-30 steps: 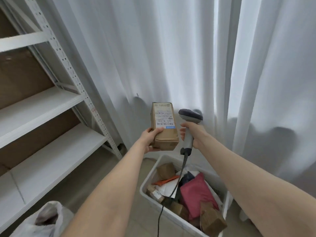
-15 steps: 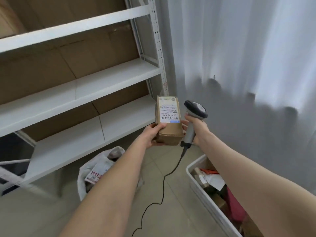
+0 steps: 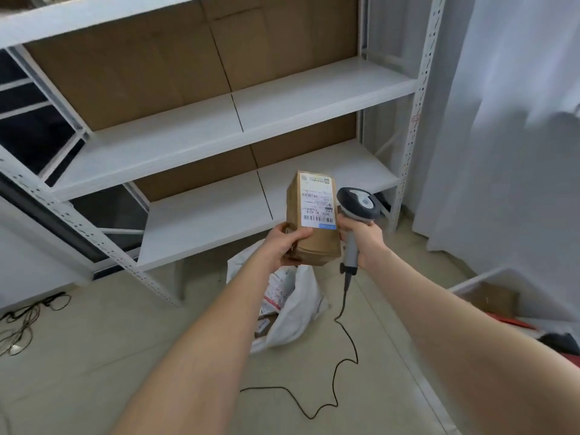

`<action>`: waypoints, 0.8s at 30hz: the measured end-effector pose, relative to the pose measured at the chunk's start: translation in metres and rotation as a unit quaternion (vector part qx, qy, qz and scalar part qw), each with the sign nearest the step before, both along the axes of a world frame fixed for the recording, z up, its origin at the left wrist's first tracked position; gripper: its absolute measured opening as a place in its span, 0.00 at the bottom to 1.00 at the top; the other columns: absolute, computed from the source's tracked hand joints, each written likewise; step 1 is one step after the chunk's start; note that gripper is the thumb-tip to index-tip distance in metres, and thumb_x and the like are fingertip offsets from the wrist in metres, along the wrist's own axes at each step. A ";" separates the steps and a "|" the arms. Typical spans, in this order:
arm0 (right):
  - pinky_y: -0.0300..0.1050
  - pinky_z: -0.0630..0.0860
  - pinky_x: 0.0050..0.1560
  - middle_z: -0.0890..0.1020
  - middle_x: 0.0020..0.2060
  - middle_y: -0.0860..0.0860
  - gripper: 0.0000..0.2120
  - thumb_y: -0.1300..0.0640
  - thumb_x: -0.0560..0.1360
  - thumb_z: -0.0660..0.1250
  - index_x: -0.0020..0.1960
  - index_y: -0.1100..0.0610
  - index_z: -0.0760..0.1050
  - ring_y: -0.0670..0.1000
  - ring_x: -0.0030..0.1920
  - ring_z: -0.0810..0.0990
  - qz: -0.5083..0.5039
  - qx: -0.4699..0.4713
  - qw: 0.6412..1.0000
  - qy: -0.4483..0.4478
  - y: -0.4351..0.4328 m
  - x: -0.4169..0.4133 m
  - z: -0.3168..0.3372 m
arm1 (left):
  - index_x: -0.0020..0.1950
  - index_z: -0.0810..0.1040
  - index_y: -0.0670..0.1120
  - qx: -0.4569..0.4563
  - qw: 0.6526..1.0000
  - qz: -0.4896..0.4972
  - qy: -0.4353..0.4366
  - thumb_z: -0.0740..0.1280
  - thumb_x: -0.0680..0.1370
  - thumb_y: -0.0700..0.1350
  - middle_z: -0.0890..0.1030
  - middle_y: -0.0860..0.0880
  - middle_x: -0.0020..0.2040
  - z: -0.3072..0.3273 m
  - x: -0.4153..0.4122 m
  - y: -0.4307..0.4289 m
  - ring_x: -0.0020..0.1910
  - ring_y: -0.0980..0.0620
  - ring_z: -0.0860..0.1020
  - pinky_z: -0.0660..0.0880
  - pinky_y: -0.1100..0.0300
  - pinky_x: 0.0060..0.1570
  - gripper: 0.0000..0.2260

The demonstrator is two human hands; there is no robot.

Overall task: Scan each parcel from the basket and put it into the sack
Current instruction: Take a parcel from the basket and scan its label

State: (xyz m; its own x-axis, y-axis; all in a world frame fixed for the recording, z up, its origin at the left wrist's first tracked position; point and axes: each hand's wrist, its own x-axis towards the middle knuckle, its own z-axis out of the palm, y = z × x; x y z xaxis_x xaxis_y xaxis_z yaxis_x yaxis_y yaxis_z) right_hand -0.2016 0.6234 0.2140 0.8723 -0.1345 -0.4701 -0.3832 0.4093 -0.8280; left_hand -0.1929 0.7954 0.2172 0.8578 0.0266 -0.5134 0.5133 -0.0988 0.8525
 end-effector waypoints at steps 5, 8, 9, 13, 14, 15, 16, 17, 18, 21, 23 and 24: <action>0.54 0.76 0.61 0.82 0.54 0.56 0.18 0.61 0.71 0.74 0.59 0.58 0.76 0.58 0.57 0.81 -0.005 -0.017 0.999 0.039 0.062 0.037 -0.041 | 0.72 0.64 0.47 -0.003 0.998 0.041 0.037 0.75 0.71 0.48 0.75 0.46 0.58 -0.042 0.031 0.063 0.47 0.48 0.77 0.80 0.47 0.47 0.33; 0.51 0.76 0.57 0.82 0.54 0.57 0.19 0.63 0.72 0.73 0.62 0.61 0.75 0.56 0.52 0.82 -0.004 -0.027 0.998 0.059 0.086 0.071 -0.071 | 0.71 0.66 0.46 0.019 0.996 0.065 0.060 0.75 0.72 0.48 0.75 0.45 0.61 -0.077 0.060 0.091 0.51 0.45 0.76 0.79 0.43 0.51 0.31; 0.52 0.77 0.58 0.82 0.53 0.56 0.19 0.62 0.72 0.73 0.63 0.61 0.75 0.55 0.51 0.81 -0.001 -0.031 0.997 0.069 0.093 0.083 -0.082 | 0.71 0.66 0.46 0.025 0.995 0.069 0.069 0.75 0.72 0.48 0.75 0.44 0.62 -0.088 0.070 0.099 0.51 0.45 0.76 0.79 0.43 0.51 0.31; 0.53 0.79 0.57 0.83 0.53 0.56 0.19 0.64 0.72 0.73 0.62 0.63 0.76 0.55 0.50 0.82 -0.002 -0.029 0.995 0.097 0.120 0.135 -0.136 | 0.70 0.67 0.46 0.053 0.990 0.071 0.106 0.75 0.72 0.50 0.75 0.45 0.61 -0.137 0.120 0.124 0.51 0.45 0.75 0.79 0.43 0.52 0.31; 0.51 0.80 0.52 0.83 0.50 0.57 0.18 0.64 0.72 0.73 0.60 0.63 0.76 0.54 0.47 0.82 -0.001 -0.027 0.994 0.105 0.126 0.150 -0.151 | 0.71 0.66 0.46 0.064 0.989 0.072 0.112 0.75 0.72 0.50 0.75 0.44 0.62 -0.150 0.136 0.130 0.53 0.44 0.76 0.78 0.42 0.53 0.31; 0.48 0.80 0.46 0.82 0.47 0.56 0.16 0.64 0.72 0.73 0.59 0.63 0.76 0.52 0.43 0.82 -0.001 -0.027 0.993 0.112 0.131 0.164 -0.165 | 0.71 0.66 0.46 0.073 0.987 0.072 0.120 0.75 0.71 0.50 0.75 0.44 0.63 -0.164 0.152 0.136 0.54 0.44 0.76 0.78 0.41 0.54 0.32; 0.45 0.79 0.43 0.81 0.46 0.55 0.14 0.64 0.73 0.72 0.58 0.62 0.75 0.51 0.42 0.81 -0.004 -0.027 0.992 0.120 0.136 0.176 -0.178 | 0.71 0.66 0.46 0.079 0.986 0.070 0.132 0.75 0.71 0.50 0.76 0.44 0.63 -0.180 0.165 0.141 0.55 0.43 0.76 0.78 0.41 0.54 0.32; 0.46 0.78 0.45 0.81 0.46 0.55 0.13 0.64 0.74 0.71 0.57 0.61 0.74 0.52 0.42 0.80 -0.008 -0.029 0.991 0.129 0.140 0.188 -0.191 | 0.71 0.66 0.46 0.081 0.984 0.067 0.142 0.75 0.72 0.50 0.76 0.45 0.62 -0.196 0.177 0.146 0.55 0.43 0.76 0.78 0.41 0.54 0.31; 0.48 0.78 0.48 0.80 0.47 0.55 0.12 0.64 0.74 0.70 0.56 0.61 0.74 0.53 0.45 0.80 -0.008 -0.032 0.990 0.137 0.143 0.200 -0.206 | 0.70 0.67 0.47 0.082 0.983 0.065 0.151 0.74 0.72 0.50 0.76 0.45 0.59 -0.212 0.190 0.149 0.54 0.43 0.77 0.78 0.42 0.54 0.30; 0.57 0.78 0.50 0.79 0.44 0.55 0.06 0.64 0.74 0.70 0.49 0.59 0.75 0.54 0.43 0.78 -0.005 -0.045 0.984 0.172 0.152 0.228 -0.250 | 0.67 0.69 0.48 0.092 0.979 0.049 0.175 0.74 0.73 0.50 0.77 0.49 0.51 -0.264 0.219 0.158 0.48 0.46 0.77 0.78 0.44 0.52 0.26; 0.59 0.78 0.52 0.76 0.40 0.55 0.06 0.62 0.74 0.71 0.43 0.57 0.74 0.53 0.40 0.76 0.001 -0.048 0.981 0.188 0.158 0.239 -0.284 | 0.69 0.69 0.48 0.117 0.975 0.025 0.190 0.74 0.72 0.52 0.78 0.48 0.55 -0.300 0.235 0.161 0.51 0.45 0.78 0.78 0.43 0.53 0.28; 0.59 0.78 0.52 0.76 0.40 0.55 0.07 0.62 0.75 0.71 0.43 0.56 0.73 0.52 0.39 0.75 0.005 -0.048 0.980 0.191 0.161 0.244 -0.301 | 0.69 0.69 0.48 0.138 0.971 0.006 0.193 0.73 0.72 0.54 0.78 0.47 0.59 -0.318 0.243 0.162 0.54 0.44 0.78 0.78 0.43 0.54 0.29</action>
